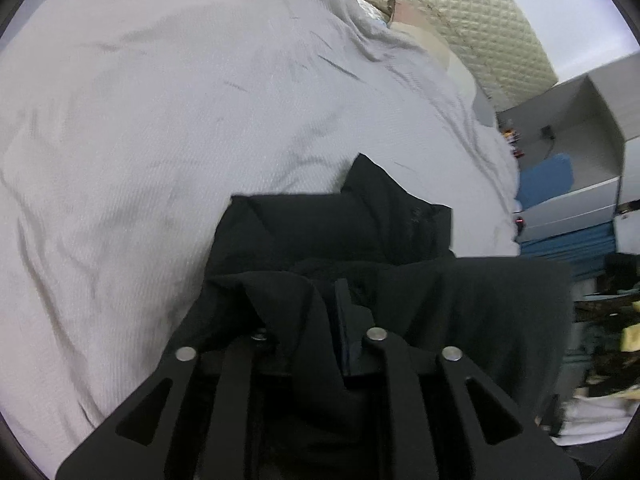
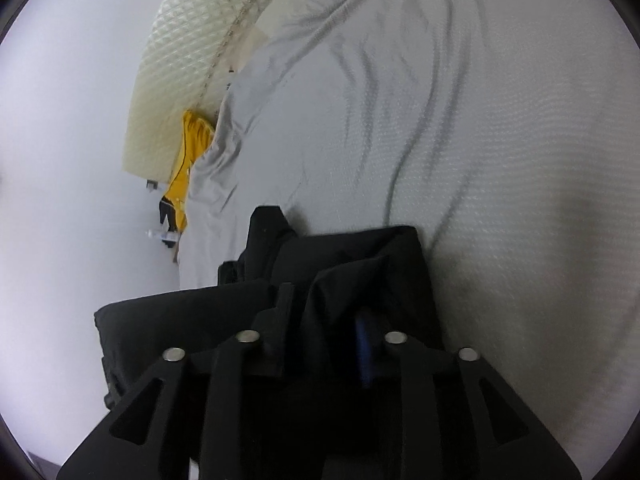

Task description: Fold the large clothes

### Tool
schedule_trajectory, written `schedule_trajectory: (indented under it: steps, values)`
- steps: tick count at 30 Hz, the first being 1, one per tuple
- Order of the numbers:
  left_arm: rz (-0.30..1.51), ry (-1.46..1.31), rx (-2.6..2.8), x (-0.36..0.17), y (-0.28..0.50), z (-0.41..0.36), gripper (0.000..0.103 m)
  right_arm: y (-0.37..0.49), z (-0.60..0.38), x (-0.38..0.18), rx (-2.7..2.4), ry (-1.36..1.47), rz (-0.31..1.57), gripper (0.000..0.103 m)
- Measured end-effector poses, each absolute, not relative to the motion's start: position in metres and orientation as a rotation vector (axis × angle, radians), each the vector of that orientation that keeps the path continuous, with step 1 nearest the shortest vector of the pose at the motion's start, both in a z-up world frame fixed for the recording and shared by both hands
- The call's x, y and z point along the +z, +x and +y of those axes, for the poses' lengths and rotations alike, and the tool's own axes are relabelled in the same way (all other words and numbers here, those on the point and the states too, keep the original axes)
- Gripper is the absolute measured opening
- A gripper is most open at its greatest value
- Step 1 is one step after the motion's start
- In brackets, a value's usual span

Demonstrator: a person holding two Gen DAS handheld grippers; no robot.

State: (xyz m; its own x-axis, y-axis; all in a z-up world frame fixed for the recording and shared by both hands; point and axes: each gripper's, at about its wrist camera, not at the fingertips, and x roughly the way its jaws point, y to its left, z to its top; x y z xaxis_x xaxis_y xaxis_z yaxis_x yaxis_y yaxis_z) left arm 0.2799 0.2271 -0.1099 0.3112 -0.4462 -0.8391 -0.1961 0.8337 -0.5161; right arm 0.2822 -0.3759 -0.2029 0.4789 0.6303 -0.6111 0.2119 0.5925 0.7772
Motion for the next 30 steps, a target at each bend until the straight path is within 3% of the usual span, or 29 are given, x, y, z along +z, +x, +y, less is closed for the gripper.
schedule_trajectory:
  steps: [2, 3, 4, 8, 10, 11, 12, 20, 30]
  values:
    - [1.256, -0.624, -0.18, -0.101, 0.269, 0.235, 0.044, 0.269, -0.38, -0.192, 0.303, 0.929, 1.048, 0.046]
    - [1.235, -0.616, -0.17, -0.094, 0.261, 0.24, 0.071, 0.261, -0.383, -0.184, 0.293, 0.91, 1.041, 0.05]
    - [1.19, -0.592, -0.153, -0.083, 0.251, 0.246, 0.083, 0.257, -0.384, -0.179, 0.281, 0.893, 1.037, 0.052]
    - [1.042, -0.432, -0.143, -0.045, 0.219, 0.243, 0.083, 0.229, -0.378, -0.138, 0.188, 0.712, 0.989, 0.054]
    - [0.967, -0.342, -0.153, -0.032, 0.202, 0.229, 0.083, 0.219, -0.372, -0.12, 0.156, 0.631, 0.947, 0.064]
    - [0.928, -0.299, -0.169, -0.027, 0.193, 0.22, 0.083, 0.21, -0.362, -0.104, 0.156, 0.566, 0.907, 0.077]
    - [0.876, -0.245, -0.196, -0.021, 0.18, 0.205, 0.083, 0.205, -0.355, -0.097, 0.162, 0.54, 0.882, 0.082]
    - [0.688, -0.032, -0.289, -0.037, 0.13, 0.107, 0.083, 0.141, -0.253, -0.049, 0.259, 0.278, 0.631, 0.082]
    - [0.74, 0.026, -0.23, -0.091, 0.167, 0.068, 0.083, 0.139, -0.182, -0.113, 0.33, 0.132, 0.713, 0.082]
